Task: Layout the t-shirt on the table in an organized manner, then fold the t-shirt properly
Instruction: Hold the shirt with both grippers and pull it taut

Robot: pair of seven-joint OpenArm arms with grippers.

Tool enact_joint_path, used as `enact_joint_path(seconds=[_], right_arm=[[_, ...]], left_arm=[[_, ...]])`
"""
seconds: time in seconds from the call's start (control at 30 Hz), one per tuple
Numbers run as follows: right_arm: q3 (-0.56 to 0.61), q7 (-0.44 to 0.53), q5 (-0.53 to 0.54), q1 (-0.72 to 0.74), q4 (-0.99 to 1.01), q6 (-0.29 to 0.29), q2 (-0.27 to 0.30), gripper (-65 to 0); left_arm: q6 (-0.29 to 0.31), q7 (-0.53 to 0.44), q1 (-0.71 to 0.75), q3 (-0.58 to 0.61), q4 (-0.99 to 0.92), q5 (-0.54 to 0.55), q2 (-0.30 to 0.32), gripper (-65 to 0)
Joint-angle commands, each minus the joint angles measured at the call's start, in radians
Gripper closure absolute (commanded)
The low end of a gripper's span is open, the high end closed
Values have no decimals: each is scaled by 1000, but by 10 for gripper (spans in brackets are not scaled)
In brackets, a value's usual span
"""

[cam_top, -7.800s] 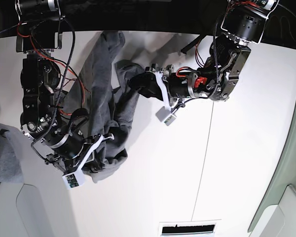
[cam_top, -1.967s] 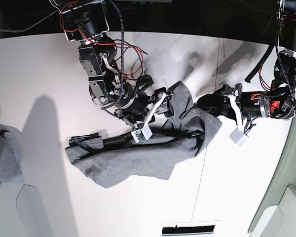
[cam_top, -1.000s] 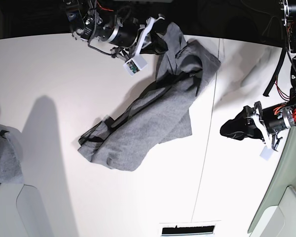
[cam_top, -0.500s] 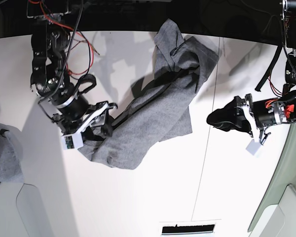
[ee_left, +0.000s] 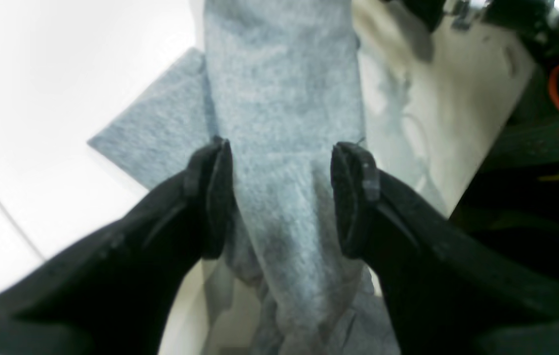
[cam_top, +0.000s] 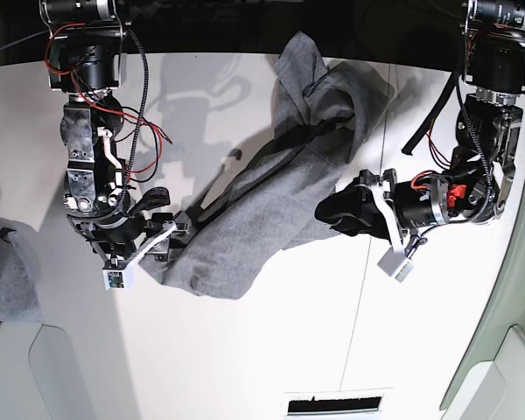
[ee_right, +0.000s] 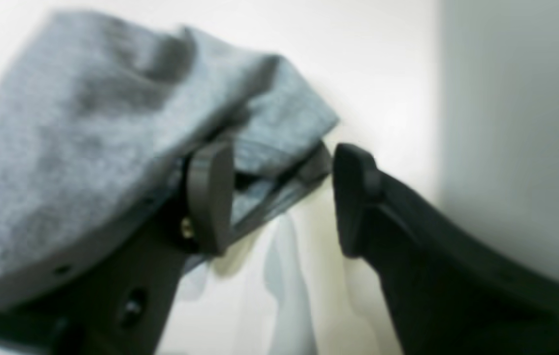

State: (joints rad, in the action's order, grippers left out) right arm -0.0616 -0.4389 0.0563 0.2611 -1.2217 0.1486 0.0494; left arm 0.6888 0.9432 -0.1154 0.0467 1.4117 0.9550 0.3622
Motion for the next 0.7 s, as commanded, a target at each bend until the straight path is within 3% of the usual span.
enact_joint_path(seconds=[0.0,0.17,0.47,0.67], right_arm=[[-3,42,7,27,-15,1,1,-321],[-5,64,2,29,11,0,6,-321],[-5,193,0,95,220,16,6,-320],[-5,208,14,137,261,89,0,-196]], left_arm=[[9,-37,-20,-6,16,16,5,-342],[9,-72,-20,-6,16,-10,-21,-342],[9,-72,-19,-6,16,-32,-30,-342],[9,-72,-18,-6,16,-33,-30,-342]])
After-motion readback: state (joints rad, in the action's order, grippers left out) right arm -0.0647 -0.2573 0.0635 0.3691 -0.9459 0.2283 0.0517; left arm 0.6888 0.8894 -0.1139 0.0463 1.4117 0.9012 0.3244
